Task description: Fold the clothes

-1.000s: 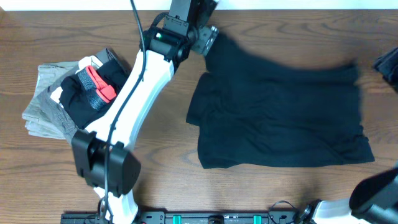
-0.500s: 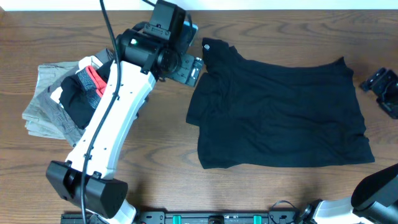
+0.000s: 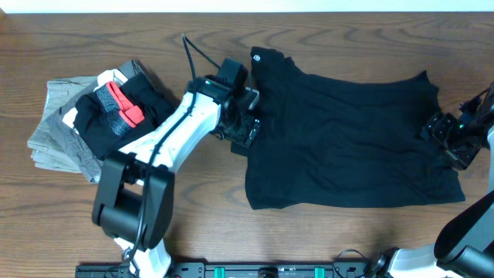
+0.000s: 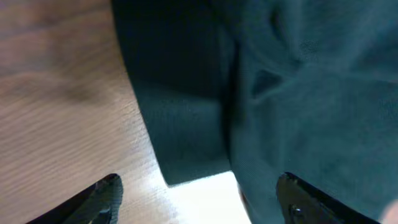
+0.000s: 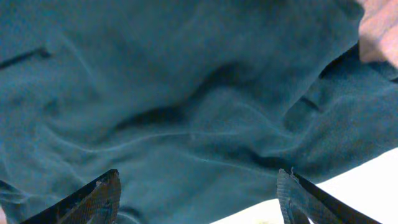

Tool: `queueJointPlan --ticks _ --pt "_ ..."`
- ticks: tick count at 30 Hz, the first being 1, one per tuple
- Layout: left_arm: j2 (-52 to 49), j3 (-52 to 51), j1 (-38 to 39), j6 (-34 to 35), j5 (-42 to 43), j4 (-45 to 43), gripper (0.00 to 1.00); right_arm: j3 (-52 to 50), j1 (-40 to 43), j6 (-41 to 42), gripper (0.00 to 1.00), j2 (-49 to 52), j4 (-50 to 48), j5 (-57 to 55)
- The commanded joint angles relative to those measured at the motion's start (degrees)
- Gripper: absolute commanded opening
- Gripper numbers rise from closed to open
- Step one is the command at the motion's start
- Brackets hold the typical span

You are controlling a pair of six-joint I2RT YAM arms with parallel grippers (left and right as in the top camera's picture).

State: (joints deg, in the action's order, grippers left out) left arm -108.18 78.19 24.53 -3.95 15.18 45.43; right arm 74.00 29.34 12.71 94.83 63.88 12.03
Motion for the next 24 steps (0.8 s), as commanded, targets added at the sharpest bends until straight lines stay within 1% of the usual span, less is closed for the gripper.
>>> queueJointPlan --ticks 1,7,8,12,13,15,17,19,21,22,24 --pt "-2.03 -1.81 0.15 0.24 0.68 -3.67 0.74 -1.2 -0.55 -1.01 0.78 -0.83 -0.63 0.57" --pt "-8.85 -2.03 0.2 0.22 0.68 -9.57 0.59 -1.7 -0.55 -1.03 0.77 -0.83 -1.31 2.38" --pt "-9.94 -2.03 0.22 0.22 0.68 -10.03 0.58 -1.7 -0.55 -1.03 0.77 -0.83 -1.31 2.38" --pt "-12.81 -2.03 0.31 0.22 0.66 -10.36 0.48 -1.7 -0.55 -1.03 0.77 -0.83 -1.31 2.38" --pt "-13.18 -2.03 0.31 0.2 0.63 -10.34 0.43 -1.7 -0.55 -1.03 0.77 -0.83 -1.36 2.38" --pt "-13.33 -2.03 0.31 0.31 -0.39 -9.9 0.26 -1.7 -0.55 -1.03 0.77 -0.83 -1.53 2.38" --pt "-13.31 -2.01 0.28 2.21 -5.07 -8.81 0.1 -1.7 -0.55 -1.03 0.77 -0.83 -1.6 2.38" --pt "-13.31 -2.01 0.0 4.42 -11.63 -6.97 0.06 -1.7 -0.55 -1.03 0.77 -0.83 -1.75 2.38" --pt "-13.31 -2.01 -1.27 9.2 -20.48 -3.98 0.06 -1.7 -0.55 -1.03 0.77 -0.83 -1.95 2.38" --pt "-13.31 -1.99 -2.36 10.95 -23.06 -2.62 0.06 -1.7 -0.55 -1.03 0.77 -0.83 -2.01 2.36" --pt "-13.31 -1.99 -4.79 12.07 -24.0 -1.05 0.06 -1.7 -0.52 -1.03 0.77 -0.83 -2.25 2.36"
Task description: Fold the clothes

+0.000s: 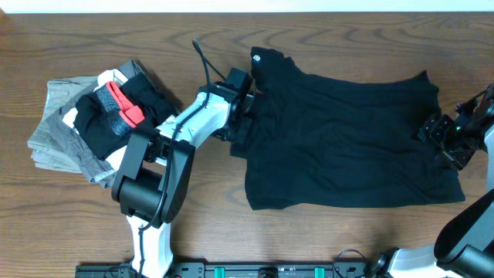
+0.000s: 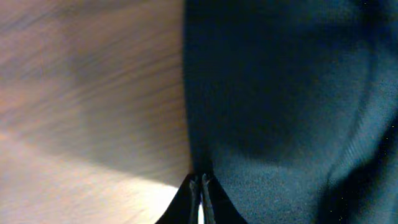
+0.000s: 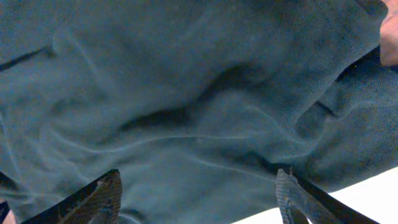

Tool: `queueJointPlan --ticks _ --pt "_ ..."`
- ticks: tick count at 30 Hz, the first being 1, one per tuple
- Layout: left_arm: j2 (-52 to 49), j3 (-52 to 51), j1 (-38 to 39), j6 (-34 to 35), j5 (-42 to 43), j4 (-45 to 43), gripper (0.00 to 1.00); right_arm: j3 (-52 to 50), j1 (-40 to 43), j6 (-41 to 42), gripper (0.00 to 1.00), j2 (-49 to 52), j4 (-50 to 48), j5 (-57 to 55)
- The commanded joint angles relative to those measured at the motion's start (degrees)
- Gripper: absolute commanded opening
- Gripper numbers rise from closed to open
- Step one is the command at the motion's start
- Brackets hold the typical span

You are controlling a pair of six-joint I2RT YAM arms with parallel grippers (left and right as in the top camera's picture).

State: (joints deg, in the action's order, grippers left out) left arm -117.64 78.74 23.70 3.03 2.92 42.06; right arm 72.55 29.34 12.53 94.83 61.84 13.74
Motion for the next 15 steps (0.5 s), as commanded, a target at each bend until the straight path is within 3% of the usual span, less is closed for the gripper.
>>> queueJointPlan --ticks 1,12,15 --pt "-3.85 -2.54 -5.62 5.77 -11.69 2.95 0.07 -0.26 -0.52 -0.85 0.77 -0.83 -0.39 0.66" --pt "-0.9 2.32 -14.8 6.05 -9.64 11.89 0.06 -0.87 -0.48 -0.31 0.79 -0.83 -3.89 -3.65" --pt "2.64 4.5 -14.95 4.92 -4.28 13.51 0.14 -1.81 -0.48 -0.33 0.79 -0.74 -3.98 -4.13"
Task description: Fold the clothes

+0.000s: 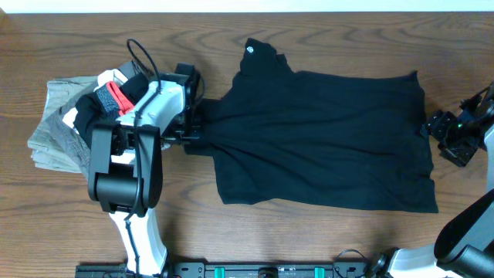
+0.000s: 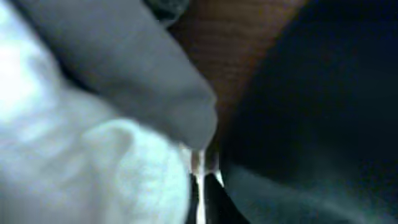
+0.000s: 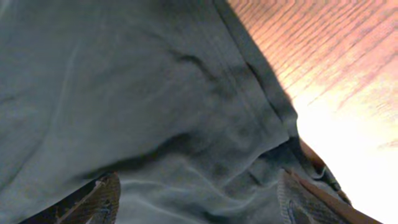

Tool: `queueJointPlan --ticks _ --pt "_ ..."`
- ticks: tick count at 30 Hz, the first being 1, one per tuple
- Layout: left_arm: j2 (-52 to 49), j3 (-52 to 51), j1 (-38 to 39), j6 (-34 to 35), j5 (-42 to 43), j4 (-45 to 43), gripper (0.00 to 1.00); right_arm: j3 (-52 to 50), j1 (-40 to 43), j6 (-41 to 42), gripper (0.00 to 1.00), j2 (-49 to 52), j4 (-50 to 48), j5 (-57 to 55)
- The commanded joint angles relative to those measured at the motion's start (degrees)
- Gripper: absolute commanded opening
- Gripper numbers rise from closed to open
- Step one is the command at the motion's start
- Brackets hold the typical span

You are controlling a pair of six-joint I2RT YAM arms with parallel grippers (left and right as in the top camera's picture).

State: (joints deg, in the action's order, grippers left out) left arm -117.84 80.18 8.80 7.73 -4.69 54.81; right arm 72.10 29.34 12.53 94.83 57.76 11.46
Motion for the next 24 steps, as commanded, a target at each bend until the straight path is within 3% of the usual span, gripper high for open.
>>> queueJointPlan --ticks 1,3,6,14,20,24 --pt "4.52 3.39 0.11 -0.33 5.75 0.98 0.22 -1.86 -0.48 -0.33 0.8 -0.74 0.42 -2.73" --pt "8.2 3.43 0.57 -0.39 9.18 1.31 0.38 -3.19 -0.44 0.17 0.84 -0.74 1.2 -5.4" --pt "12.59 3.41 1.33 -0.44 11.65 2.56 0.48 -5.84 0.17 1.25 0.88 -0.74 1.33 -7.58" --pt "17.0 2.69 6.03 -0.66 17.4 11.74 0.49 -14.43 5.03 4.63 0.83 -0.74 1.51 -6.56" --pt "17.0 -3.41 12.04 -0.33 17.57 11.34 0.48 -21.14 8.85 7.39 0.74 -0.74 -3.13 -6.97" --pt "17.0 -5.77 15.47 -0.33 17.57 10.69 0.47 -24.33 11.45 7.39 0.56 -0.74 -6.51 -6.93"
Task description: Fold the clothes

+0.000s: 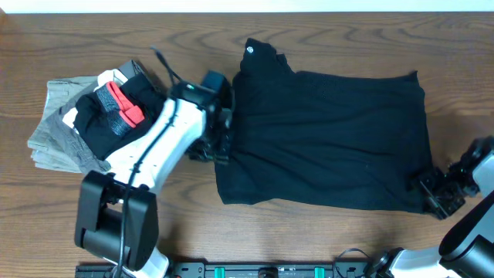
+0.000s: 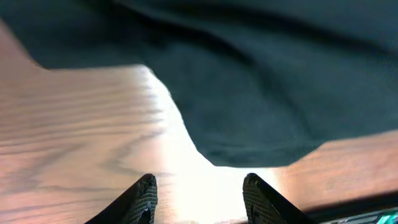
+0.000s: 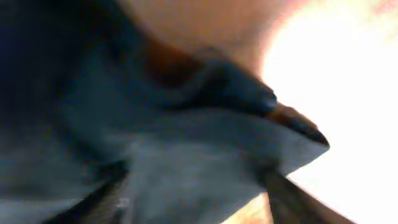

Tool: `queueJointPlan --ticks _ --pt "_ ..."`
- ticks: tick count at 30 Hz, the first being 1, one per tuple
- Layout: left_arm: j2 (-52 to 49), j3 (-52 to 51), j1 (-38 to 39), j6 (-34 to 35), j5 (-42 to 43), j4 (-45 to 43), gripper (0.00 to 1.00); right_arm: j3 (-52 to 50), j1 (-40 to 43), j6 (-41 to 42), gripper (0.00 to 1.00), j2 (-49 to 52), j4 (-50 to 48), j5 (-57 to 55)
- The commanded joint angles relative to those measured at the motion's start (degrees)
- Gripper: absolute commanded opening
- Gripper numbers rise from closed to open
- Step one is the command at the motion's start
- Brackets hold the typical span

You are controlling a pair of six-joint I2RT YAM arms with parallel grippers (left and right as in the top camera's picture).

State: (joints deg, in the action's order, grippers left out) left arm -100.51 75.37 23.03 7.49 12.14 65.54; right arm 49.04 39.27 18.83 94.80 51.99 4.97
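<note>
A black T-shirt [image 1: 324,131] lies spread flat across the middle and right of the wooden table [image 1: 309,239]. My left gripper [image 1: 218,147] sits at the shirt's left edge. In the left wrist view it [image 2: 202,194] is open over bare wood, with the shirt's hem [image 2: 261,74] ahead of the fingers and nothing between them. My right gripper [image 1: 434,193] is at the shirt's lower right corner. The right wrist view is blurred: the fingers [image 3: 289,199] stand wide apart with dark cloth [image 3: 155,155] between them.
A pile of other clothes [image 1: 93,116], grey, black, white and red, lies at the left of the table, close behind the left arm. Bare wood runs along the front edge below the shirt.
My left gripper was shut on the shirt's left edge beside the pile; now it is open, a little right and nearer the front. My right gripper has moved from the shirt's right edge to its lower right corner.
First my left gripper was open at the shirt's left edge, with the shirt lying further right. Then it was shut on that edge. Then the shirt lay shifted left and stretched flatter. Now it is let go. The right gripper stayed open throughout.
</note>
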Motion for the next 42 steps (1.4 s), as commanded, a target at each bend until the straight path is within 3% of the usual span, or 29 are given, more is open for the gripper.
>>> queueJointPlan --ticks 1,5,8,14,17,27,35,42 --pt "-0.33 -1.36 2.12 -0.09 0.74 -0.04 0.47 -1.51 2.14 1.09 0.47 -0.72 -1.03 -0.42" --pt "-0.33 -2.54 4.55 -0.09 0.74 -0.26 0.48 -1.16 3.1 1.01 0.15 -0.72 -1.22 1.2" --pt "-0.33 -3.17 6.34 -0.09 0.74 -0.26 0.48 1.07 3.08 -2.29 0.02 -1.25 -0.09 6.6" --pt "-0.33 -3.23 10.6 -0.11 0.7 -0.83 0.48 8.57 3.1 -11.78 0.01 -5.73 4.59 25.46" --pt "-0.33 -3.58 12.31 -0.09 0.7 -2.54 0.48 11.06 3.1 -10.99 0.01 -8.9 4.24 33.07" --pt "-0.35 -11.08 15.69 0.37 0.76 -8.09 0.49 12.17 3.08 -5.75 0.01 -12.83 -3.65 38.27" --pt "-0.35 -15.23 18.71 0.31 2.43 -14.6 0.71 12.17 3.04 -2.01 0.01 -12.83 -7.45 40.52" --pt "-0.46 -16.04 21.07 0.11 2.86 -16.52 0.78 12.17 3.04 -1.88 0.01 -12.83 -7.41 40.52"
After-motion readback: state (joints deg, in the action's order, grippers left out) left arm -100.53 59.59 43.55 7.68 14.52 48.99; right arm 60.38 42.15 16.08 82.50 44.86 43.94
